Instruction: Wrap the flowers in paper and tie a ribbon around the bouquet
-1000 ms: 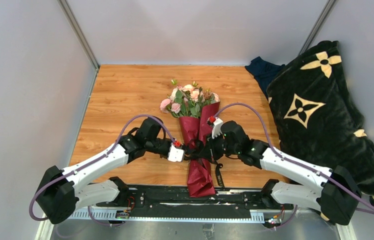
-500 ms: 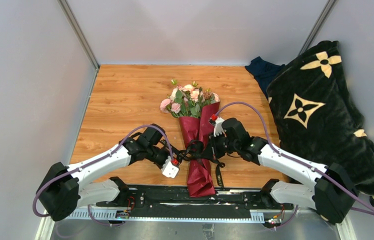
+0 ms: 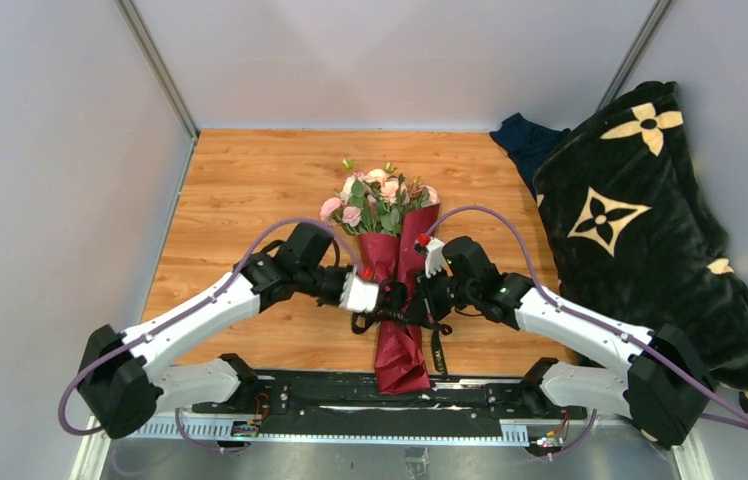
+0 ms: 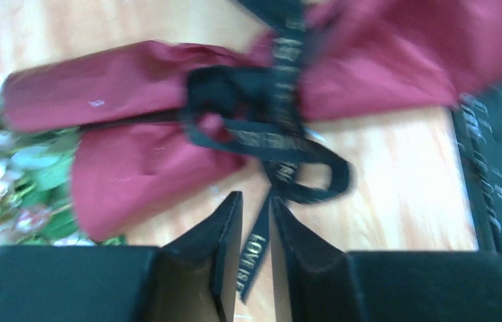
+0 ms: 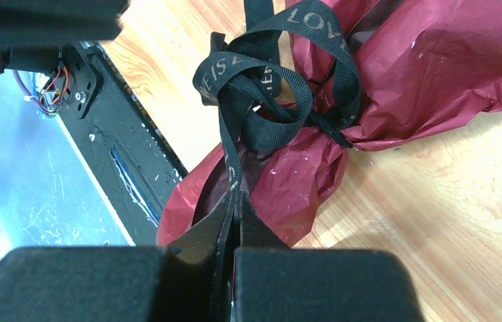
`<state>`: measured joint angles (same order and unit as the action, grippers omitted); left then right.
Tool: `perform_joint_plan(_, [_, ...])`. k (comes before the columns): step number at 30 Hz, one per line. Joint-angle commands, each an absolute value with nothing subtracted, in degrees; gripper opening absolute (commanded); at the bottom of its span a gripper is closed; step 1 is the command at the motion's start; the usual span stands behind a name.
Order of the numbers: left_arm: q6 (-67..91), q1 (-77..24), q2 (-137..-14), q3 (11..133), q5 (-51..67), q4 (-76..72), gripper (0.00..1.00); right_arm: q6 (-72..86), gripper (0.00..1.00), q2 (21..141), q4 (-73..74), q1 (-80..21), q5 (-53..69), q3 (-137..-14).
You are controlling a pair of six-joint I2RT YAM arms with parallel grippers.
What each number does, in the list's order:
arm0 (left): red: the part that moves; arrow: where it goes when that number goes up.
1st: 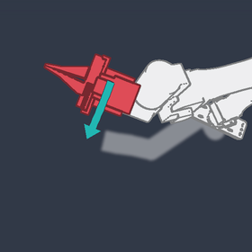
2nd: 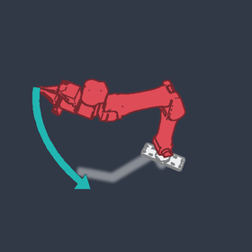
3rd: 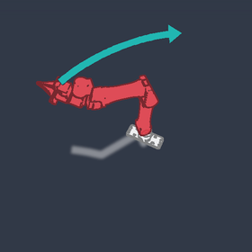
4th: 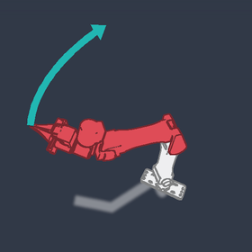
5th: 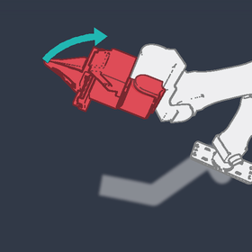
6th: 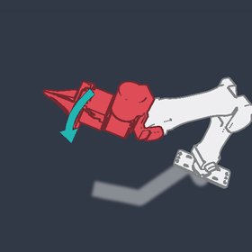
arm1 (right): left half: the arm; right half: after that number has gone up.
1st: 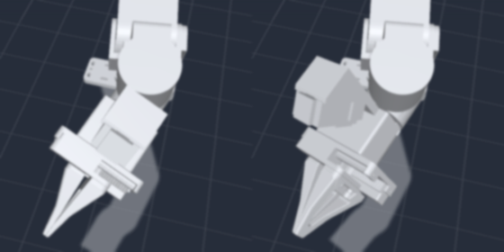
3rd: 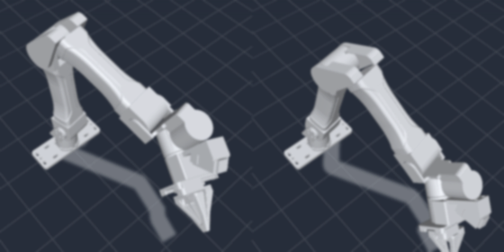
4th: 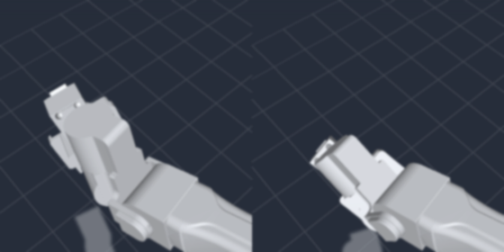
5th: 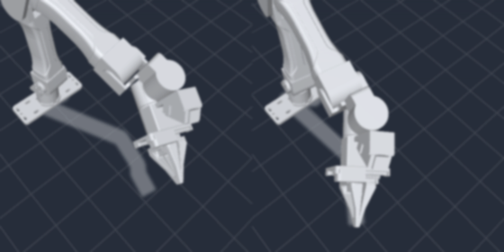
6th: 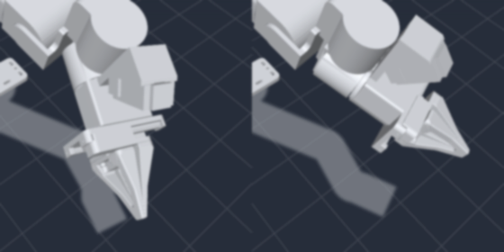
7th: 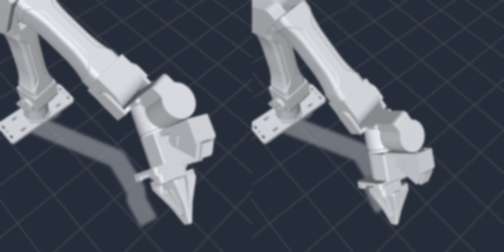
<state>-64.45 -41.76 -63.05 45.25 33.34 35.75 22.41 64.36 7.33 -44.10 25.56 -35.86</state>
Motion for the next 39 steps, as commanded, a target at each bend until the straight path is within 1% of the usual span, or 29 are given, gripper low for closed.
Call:
perform_joint_plan(1, [-22.15, -41.73, -70.25, 47.27, 24.41, 6.49, 0.23, 20.22, 0.0, 64.38, 7.89, -43.33, 26.34, -37.37])
perform_joint_plan(3, [-12.7, -41.75, -73.38, 46.39, 22.24, -1.29, 0.27, 20.03, 0.0, 64.42, 7.63, -43.33, 26.17, -37.69])
perform_joint_plan(6, [-6.79, -41.75, -76.9, 45.53, 21.57, -4.83, 0.31, 20.38, 0.0, 64.26, 5.87, -43.25, 26.02, -37.13])
perform_joint_plan(9, [-5.36, -42.11, -79.03, 45.06, 23.41, -5.29, 0.37, 20.8, 0.0, 64.49, 4.17, -42.82, 26.12, -36.36])
perform_joint_plan(14, [-6.48, -43.34, -79.71, 43.26, 23.52, -6.66, 0.43, 21.09, 0.0, 64.98, 2.92, -41.87, 27.21, -35.52])
perform_joint_plan(21, [-9.48, -43.59, -82.19, 42.29, 23.58, -6.02, 0.41, 21.05, 0.0, 65.21, 2.33, -41.26, 27.68, -35.39])
perform_joint_plan(24, [-10.51, -43.59, -83.06, 42.45, 21.19, -5.83, 0.41, 21.04, 0.0, 65.21, 1.93, -41.0, 27.96, -35.08])
perform_joint_plan(27, [-11.44, -43.59, -83.66, 42.45, 19.42, -5.63, 0.34, 21.01, 0.0, 65.17, 1.68, -40.96, 28.3, -35.07])
perform_joint_plan(30, [-13.52, -43.64, -83.25, 42.32, 21.41, -4.13, 0.26, 20.99, 0.0, 65.12, 1.58, -40.72, 28.14, -35.0])
perform_joint_plan(32, [-14.14, -43.68, -82.5, 42.32, 21.97, -2.85, 0.16, 21.07, 0.0, 65.19, 1.24, -40.52, 28.28, -34.9])
perform_joint_plan(33, [-14.29, -43.68, -82.04, 42.56, 22.24, -2.09, 0.06, 21.21, 0.0, 65.33, 0.85, -40.41, 28.3, -34.83])
perform_joint_plan(34, [-13.93, -43.68, -81.48, 42.87, 22.54, -1.46, 0.0, 21.33, 0.0, 65.64, 0.52, -40.3, 28.3, -34.81])
perform_joint_plan(37, [-11.6, -43.93, -78.83, 44.9, 25.47, -0.69, 0.0, 22.25, 0.0, 66.66, -2.27, -40.19, 27.55, -35.35])
perform_joint_plan(39, [-10.4, -44.82, -77.4, 45.76, 27.03, -0.7, 0.0, 23.39, 0.0, 67.05, -3.78, -40.03, 24.79, -35.59])
